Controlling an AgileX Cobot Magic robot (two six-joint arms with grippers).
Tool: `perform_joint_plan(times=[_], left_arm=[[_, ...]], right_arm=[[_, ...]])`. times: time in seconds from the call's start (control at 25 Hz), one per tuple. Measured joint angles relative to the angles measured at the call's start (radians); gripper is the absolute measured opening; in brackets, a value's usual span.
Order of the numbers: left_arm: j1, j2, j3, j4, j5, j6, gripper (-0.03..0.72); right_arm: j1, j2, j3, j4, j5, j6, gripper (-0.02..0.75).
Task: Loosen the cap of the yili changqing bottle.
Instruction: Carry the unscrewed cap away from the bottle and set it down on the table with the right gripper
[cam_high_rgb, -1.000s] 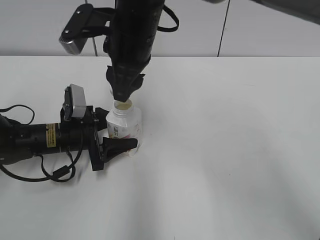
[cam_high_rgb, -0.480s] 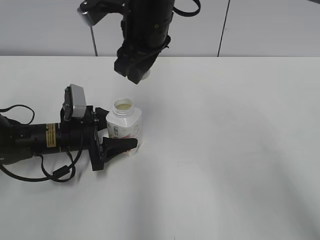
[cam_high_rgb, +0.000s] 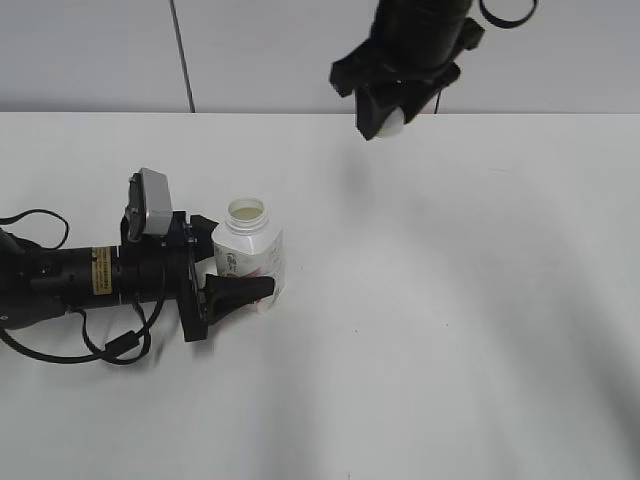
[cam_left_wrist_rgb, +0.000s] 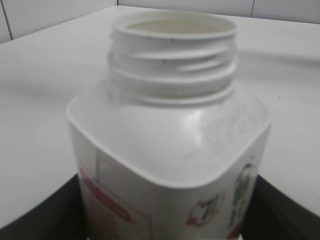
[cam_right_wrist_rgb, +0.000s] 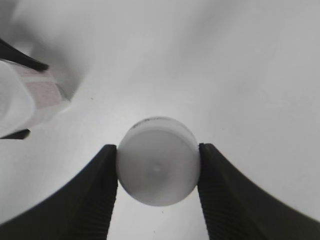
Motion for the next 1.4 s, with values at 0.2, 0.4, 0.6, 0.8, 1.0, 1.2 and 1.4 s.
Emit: perform_joint_plan(times=[0.2, 0.4, 0.6, 0.8, 1.0, 1.2, 1.4], left_arm=[[0.000, 0.000, 0.000, 0.000, 0.000, 0.000, 0.492], [0.000, 0.000, 0.000, 0.000, 0.000, 0.000, 0.492], [0.000, 0.000, 0.000, 0.000, -0.001, 0.000, 0.492], [0.000, 0.000, 0.000, 0.000, -0.001, 0.000, 0.492], [0.000, 0.000, 0.000, 0.000, -0.001, 0.000, 0.492], [0.000, 0.000, 0.000, 0.000, -0.001, 0.000, 0.492], [0.000, 0.000, 0.000, 0.000, -0.001, 0.000, 0.492]], right_arm=[[-0.067, -0.077, 0.203, 0.000, 0.000, 0.037, 0.392], [-0.114, -0.121, 0.407, 0.027, -0.087, 0.076, 0.392], [-0.131, -0.121, 0.611, 0.122, -0.308, 0.081, 0.392], [-0.131, -0.122, 0.755, 0.159, -0.481, 0.084, 0.390], [-0.131, -0.111, 0.775, 0.160, -0.523, 0.090, 0.390], [-0.131, -0.090, 0.776, 0.162, -0.528, 0.100, 0.440], [-0.131, -0.089, 0.776, 0.162, -0.528, 0.105, 0.582]])
